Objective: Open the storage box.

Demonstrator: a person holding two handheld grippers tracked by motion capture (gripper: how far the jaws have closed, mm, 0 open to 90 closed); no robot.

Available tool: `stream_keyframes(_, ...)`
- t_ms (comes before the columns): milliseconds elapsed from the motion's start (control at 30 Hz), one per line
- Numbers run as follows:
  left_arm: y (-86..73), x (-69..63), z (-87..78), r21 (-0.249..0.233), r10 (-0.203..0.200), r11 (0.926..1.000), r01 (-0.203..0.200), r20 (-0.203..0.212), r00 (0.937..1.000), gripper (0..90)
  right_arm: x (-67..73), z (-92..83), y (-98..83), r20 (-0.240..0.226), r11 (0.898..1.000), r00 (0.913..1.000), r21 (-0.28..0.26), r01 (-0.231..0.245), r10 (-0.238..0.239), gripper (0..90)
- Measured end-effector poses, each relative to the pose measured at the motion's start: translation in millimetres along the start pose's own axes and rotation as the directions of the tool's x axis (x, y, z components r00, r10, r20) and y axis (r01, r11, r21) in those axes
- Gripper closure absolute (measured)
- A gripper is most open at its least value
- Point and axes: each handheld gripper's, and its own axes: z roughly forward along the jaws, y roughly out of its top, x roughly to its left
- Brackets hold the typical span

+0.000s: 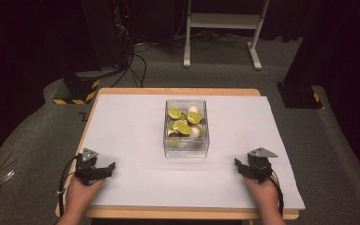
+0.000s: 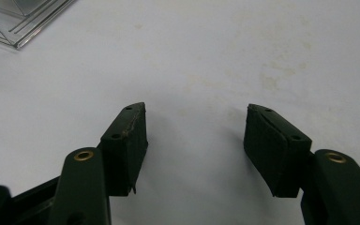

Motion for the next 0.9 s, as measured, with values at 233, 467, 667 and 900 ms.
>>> stream_keyframes(233,-0.1,0.2,-0.1,-0.001,0.001,1.0,-0.001,0.0,1.0,11.5,-0.4,0.1,-0.4,-0.003,1.0,1.0,-0.002,-0.002,0.002,39.9)
stream_keyframes(467,0.0,0.2,-0.1,-0.001,0.0,1.0,0.0,0.0,1.0,11.5,-0.9,0.2,-0.4,-0.004,1.0,1.0,-0.003,-0.006,0.006,40.1)
stream_keyframes(667,0.1,0.5,-0.3,0.004,0.005,1.0,-0.005,0.0,1.0,11.4,-0.3,0.2,-0.1,0.007,1.0,1.0,-0.002,-0.001,0.001,38.6)
stream_keyframes(900,0.1,0.1,0.0,0.0,0.001,1.0,-0.001,0.0,1.0,11.4,-1.5,0.5,0.3,0.01,1.0,0.9999,0.0,-0.007,0.007,36.6)
